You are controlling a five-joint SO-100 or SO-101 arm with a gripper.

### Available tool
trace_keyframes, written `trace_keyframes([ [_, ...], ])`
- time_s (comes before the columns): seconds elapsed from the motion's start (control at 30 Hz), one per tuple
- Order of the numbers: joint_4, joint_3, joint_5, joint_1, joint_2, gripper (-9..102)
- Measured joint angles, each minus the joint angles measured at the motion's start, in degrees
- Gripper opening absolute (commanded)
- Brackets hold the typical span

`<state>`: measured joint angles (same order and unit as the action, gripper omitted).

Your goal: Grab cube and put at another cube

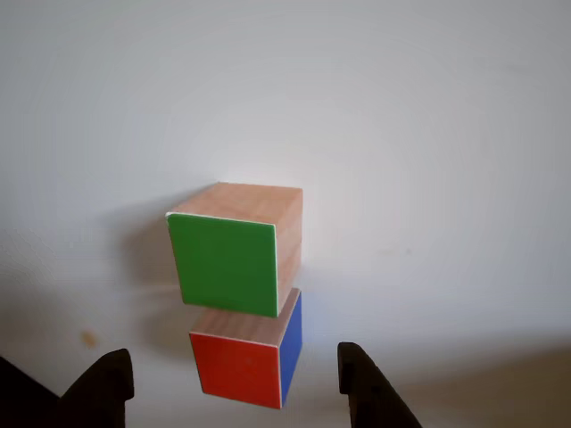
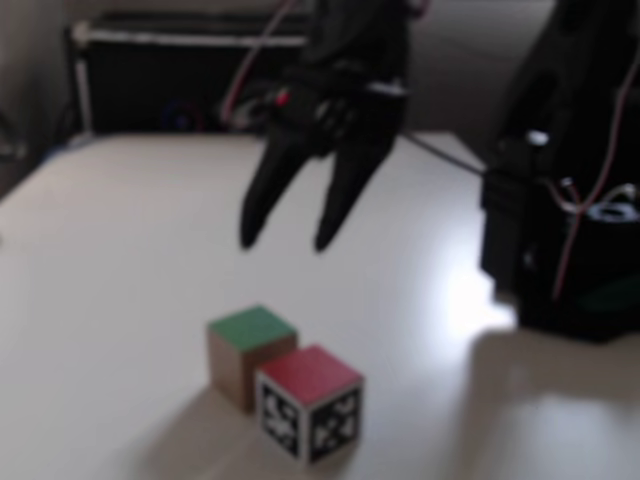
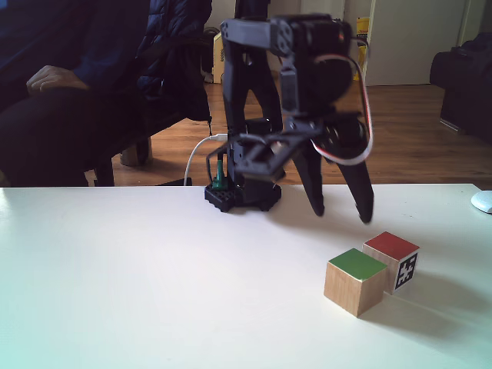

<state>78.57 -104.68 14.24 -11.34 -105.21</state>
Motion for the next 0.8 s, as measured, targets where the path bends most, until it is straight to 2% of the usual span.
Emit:
trace_keyframes([
  [0.5,1.7,15.8,-2.5,-1.8,24.0,38],
  [0.8,1.7,18.6,-0.9,-0.1,30.1,34],
])
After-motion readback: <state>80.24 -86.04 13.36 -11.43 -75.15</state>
